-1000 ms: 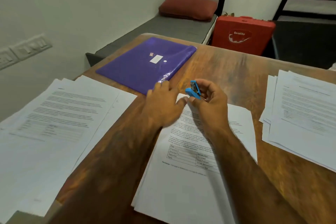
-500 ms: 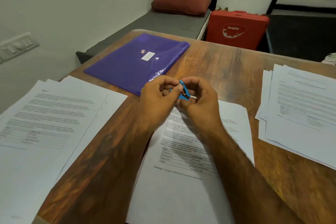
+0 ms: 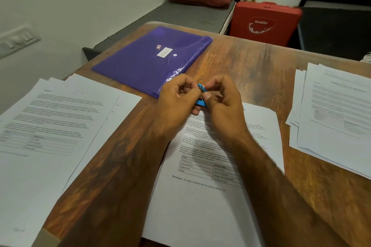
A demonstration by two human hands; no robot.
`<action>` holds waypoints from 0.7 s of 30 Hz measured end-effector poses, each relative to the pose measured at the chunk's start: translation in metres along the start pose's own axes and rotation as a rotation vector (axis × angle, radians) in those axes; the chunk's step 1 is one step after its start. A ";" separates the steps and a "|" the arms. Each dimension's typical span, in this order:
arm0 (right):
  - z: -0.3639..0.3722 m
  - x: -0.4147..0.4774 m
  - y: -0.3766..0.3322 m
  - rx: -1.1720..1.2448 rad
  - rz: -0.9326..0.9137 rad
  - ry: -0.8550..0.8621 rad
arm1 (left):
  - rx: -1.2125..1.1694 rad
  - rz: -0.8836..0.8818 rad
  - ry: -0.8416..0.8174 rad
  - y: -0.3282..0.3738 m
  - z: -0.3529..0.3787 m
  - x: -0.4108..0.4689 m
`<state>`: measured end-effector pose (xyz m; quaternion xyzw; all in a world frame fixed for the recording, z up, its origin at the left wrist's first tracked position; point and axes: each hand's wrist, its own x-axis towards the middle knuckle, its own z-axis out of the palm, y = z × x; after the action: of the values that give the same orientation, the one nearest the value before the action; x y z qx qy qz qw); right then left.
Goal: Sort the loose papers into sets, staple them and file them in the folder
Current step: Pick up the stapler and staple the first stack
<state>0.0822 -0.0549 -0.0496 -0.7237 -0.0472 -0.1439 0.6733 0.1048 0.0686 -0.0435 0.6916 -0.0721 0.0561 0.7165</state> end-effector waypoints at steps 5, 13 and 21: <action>0.001 0.003 -0.002 -0.008 0.013 0.057 | 0.065 0.033 -0.023 0.002 0.004 -0.005; -0.007 0.011 0.001 0.053 0.132 0.247 | 0.193 0.070 -0.212 -0.002 0.003 -0.005; -0.008 0.011 -0.004 0.111 0.222 0.246 | 0.143 0.058 -0.215 0.008 -0.009 -0.003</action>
<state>0.0909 -0.0642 -0.0423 -0.6632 0.1077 -0.1533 0.7246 0.1005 0.0783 -0.0367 0.7404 -0.1641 0.0075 0.6518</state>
